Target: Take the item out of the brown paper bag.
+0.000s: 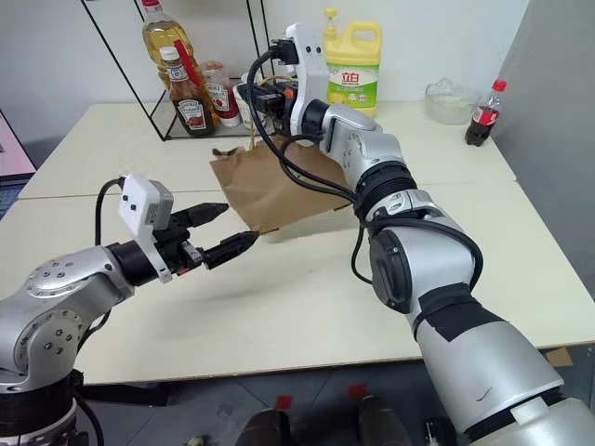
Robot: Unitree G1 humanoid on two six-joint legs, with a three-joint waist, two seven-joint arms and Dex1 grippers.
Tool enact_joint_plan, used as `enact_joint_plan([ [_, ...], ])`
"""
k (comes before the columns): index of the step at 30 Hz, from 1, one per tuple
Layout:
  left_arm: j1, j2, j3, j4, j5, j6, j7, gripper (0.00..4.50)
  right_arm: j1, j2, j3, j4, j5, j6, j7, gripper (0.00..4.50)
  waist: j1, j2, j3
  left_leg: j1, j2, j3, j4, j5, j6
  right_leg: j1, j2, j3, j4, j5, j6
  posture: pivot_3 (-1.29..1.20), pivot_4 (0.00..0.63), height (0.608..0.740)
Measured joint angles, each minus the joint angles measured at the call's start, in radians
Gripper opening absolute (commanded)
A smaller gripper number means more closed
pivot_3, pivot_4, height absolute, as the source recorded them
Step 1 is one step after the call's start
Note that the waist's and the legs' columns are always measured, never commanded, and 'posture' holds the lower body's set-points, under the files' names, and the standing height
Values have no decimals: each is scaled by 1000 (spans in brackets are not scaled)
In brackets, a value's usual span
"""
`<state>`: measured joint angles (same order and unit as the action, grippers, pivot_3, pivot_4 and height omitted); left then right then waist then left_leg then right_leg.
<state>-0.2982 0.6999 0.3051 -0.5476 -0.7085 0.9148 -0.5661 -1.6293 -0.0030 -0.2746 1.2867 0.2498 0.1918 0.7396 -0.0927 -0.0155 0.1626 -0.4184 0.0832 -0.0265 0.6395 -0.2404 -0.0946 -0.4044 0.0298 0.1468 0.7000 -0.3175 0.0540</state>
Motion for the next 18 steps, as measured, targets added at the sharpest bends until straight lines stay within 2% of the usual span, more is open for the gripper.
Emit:
enact_joint_plan([
  [10, 44, -1, 17, -40, -56, 17, 56, 4500, -5, 64, 1, -45, 21, 22, 19, 395, 2, 0, 0, 0, 0, 0, 0, 0, 0, 0, 0, 0, 0, 0, 0, 0, 150, 740],
  [18, 109, -6, 55, -62, -81, 16, 102, 4500, -40, 136, -2, -45, 40, 21, -61, 395, 3, 0, 0, 0, 0, -1, 0, 0, 0, 0, 0, -1, 0, 0, -1, 0, 150, 740],
])
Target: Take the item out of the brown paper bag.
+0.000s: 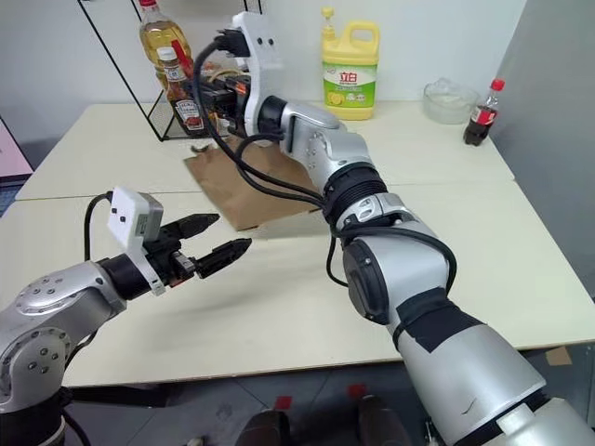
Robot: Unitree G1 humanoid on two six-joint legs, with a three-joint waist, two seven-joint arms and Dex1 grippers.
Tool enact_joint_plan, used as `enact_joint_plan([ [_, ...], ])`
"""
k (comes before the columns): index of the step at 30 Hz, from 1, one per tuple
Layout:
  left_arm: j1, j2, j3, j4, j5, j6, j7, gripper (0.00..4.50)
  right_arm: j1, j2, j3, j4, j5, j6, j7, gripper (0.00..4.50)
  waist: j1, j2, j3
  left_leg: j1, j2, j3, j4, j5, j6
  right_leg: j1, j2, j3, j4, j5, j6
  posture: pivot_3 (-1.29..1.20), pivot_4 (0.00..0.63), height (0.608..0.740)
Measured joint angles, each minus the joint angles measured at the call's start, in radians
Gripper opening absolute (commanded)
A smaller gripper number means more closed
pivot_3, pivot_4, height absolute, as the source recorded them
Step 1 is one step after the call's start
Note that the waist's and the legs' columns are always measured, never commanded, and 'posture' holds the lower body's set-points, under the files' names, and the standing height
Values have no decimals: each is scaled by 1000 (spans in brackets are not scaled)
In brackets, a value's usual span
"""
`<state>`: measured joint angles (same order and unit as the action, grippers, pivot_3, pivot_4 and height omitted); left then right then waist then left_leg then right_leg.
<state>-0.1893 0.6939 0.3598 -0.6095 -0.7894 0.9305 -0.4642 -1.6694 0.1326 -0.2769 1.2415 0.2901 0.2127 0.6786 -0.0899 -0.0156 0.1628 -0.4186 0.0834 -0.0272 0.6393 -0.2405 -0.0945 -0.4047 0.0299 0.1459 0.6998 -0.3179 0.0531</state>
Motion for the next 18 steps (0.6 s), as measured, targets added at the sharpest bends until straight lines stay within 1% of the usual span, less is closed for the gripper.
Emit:
enact_joint_plan([
  [4, 35, -34, 29, -35, -19, -3, 48, 4500, 0, 31, -7, 1, 7, -4, -60, 395, 3, -1, 0, -1, 0, -1, 0, 0, 0, 0, 0, -1, 0, 0, 0, 0, 150, 740],
  [8, 74, -66, 67, -70, -36, -13, 101, 4500, 0, 37, -15, 1, 8, -10, -100, 395, 4, -2, 0, -1, 0, -2, 1, 0, 0, 0, 0, -1, 0, 0, 0, 0, 150, 740],
  [18, 119, -68, 79, -101, -65, -23, 148, 4500, 1, 45, -16, 13, 7, -52, -152, 395, 2, -2, 0, -1, 0, -2, 1, 0, 0, 0, 0, -2, 0, 0, 0, 0, 150, 740],
])
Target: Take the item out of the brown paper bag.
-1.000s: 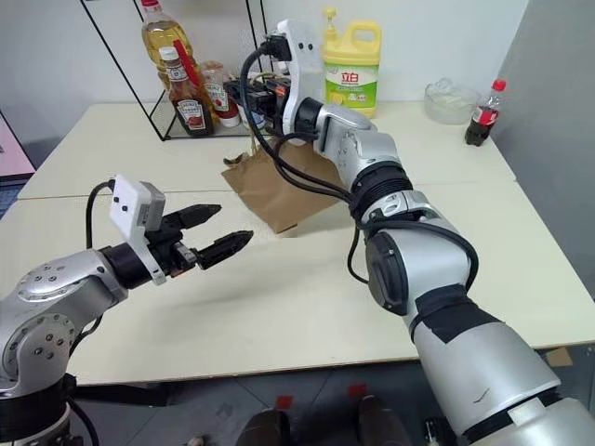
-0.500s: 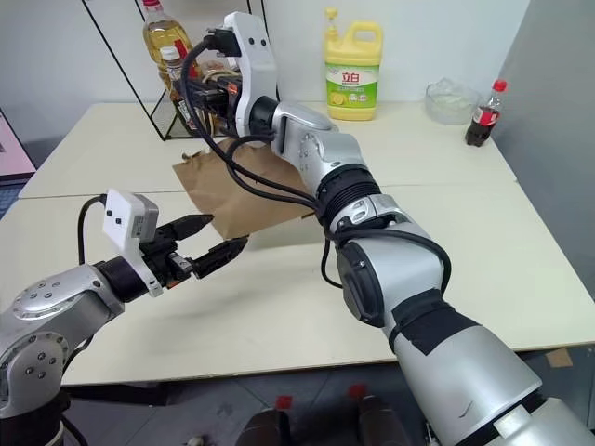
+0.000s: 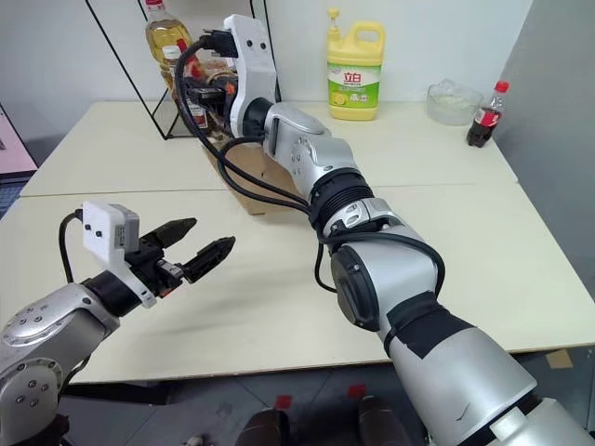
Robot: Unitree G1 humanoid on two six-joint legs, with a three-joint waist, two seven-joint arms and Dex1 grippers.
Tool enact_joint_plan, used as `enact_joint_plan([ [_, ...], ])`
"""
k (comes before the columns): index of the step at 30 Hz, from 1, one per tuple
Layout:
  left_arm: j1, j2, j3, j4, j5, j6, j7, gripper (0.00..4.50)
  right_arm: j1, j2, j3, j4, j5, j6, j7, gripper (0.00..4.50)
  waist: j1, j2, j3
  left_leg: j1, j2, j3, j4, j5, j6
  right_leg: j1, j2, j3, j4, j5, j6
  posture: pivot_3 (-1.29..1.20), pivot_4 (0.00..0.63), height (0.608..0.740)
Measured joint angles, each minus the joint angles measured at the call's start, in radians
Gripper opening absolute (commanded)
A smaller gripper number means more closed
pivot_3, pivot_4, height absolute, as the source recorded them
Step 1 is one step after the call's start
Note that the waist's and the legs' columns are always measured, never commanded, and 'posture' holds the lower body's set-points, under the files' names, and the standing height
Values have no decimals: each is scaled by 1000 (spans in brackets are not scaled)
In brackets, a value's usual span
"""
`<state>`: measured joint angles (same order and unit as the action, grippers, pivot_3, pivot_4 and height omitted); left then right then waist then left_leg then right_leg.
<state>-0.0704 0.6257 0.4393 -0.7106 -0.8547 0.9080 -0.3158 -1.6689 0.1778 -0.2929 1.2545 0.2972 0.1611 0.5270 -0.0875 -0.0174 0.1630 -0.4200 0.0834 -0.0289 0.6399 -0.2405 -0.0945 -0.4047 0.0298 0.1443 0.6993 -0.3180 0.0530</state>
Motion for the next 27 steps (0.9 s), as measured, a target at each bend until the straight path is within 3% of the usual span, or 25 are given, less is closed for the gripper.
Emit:
enact_joint_plan([
  [27, 61, 17, 22, -41, -52, -17, 51, 4500, 6, 8, 23, 17, 35, -18, 85, 395, 0, 0, 0, 0, 0, 0, 0, 0, 0, 0, 0, 0, 0, 0, 0, 0, 150, 740],
])
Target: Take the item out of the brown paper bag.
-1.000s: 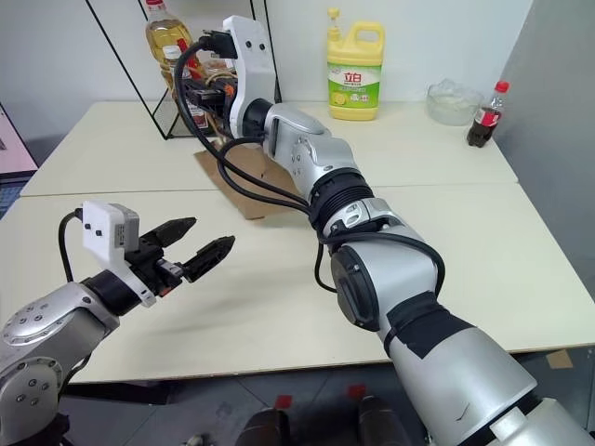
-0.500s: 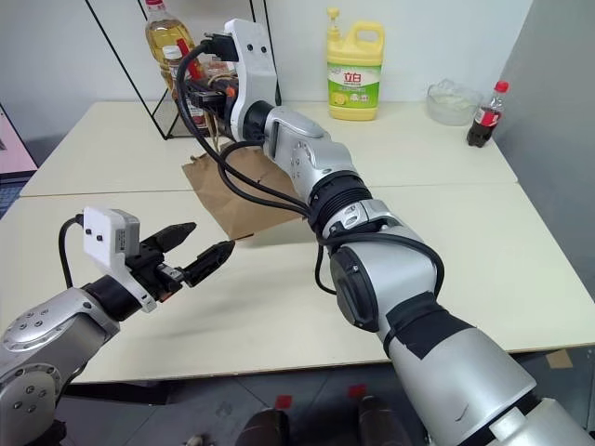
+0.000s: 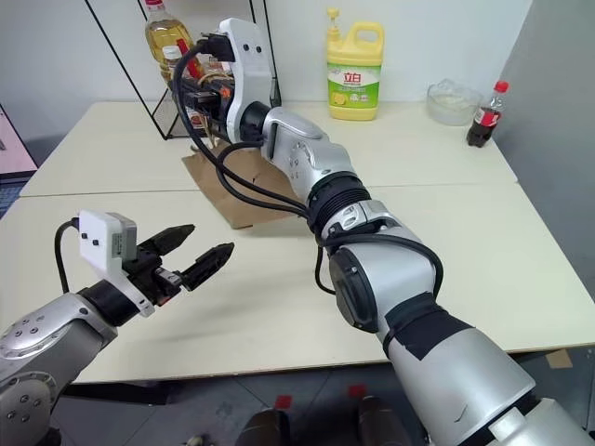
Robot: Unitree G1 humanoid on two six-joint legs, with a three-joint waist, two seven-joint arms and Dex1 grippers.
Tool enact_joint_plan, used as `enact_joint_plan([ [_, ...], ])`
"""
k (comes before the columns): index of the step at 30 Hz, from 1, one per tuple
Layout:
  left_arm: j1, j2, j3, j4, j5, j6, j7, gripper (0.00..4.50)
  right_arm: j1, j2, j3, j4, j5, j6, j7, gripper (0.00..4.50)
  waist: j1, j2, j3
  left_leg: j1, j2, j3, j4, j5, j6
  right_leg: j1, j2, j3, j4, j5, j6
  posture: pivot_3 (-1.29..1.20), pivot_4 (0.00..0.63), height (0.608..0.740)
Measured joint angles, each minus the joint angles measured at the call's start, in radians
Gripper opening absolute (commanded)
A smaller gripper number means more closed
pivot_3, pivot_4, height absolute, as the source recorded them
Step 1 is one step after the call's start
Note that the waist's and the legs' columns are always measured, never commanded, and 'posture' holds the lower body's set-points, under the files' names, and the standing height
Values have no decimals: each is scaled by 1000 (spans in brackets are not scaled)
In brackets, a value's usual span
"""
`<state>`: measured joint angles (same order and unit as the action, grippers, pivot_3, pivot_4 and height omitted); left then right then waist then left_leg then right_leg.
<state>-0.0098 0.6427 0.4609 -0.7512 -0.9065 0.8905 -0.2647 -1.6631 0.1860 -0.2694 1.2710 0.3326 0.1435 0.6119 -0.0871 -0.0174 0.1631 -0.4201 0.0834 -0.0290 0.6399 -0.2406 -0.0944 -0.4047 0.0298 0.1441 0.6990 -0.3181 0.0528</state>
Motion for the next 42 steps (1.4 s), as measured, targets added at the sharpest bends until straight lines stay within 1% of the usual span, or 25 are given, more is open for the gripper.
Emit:
enact_joint_plan([
  [10, 4, 12, 4, -14, -27, 0, 16, 4500, 18, 0, 57, 1, -10, -5, 31, 395, 0, 0, 0, 0, 0, 0, 0, 0, 0, 0, 0, 0, 0, 0, 0, 0, 150, 740],
  [17, -12, 25, -7, 4, -30, -2, 12, 4500, 166, -4, 167, 1, -100, -31, 71, 395, -1, 0, 0, 0, 0, 0, 0, 0, 0, 0, 0, 0, 0, 0, 0, 0, 150, 740],
  [28, -51, 29, -62, 38, -26, -6, -4, 4500, 181, -7, 210, -21, -127, -32, 96, 395, -5, 0, 0, 1, 0, 0, 0, 0, 0, 0, 0, -1, 1, 0, -1, 0, 150, 740],
  [38, -89, 31, -94, 72, -9, -11, -32, 4500, 207, -14, 235, -82, -154, -33, 197, 395, -5, 0, 0, 1, 0, 0, 0, 0, 0, 0, 0, -1, 1, 0, -1, 0, 150, 740],
  [42, -105, 31, -108, 92, 8, -13, -34, 4500, 207, -26, 268, -82, -198, -135, 221, 395, -5, 0, 0, 1, 0, 0, 0, 0, 0, 0, 0, -1, 1, 0, -1, 0, 150, 740],
])
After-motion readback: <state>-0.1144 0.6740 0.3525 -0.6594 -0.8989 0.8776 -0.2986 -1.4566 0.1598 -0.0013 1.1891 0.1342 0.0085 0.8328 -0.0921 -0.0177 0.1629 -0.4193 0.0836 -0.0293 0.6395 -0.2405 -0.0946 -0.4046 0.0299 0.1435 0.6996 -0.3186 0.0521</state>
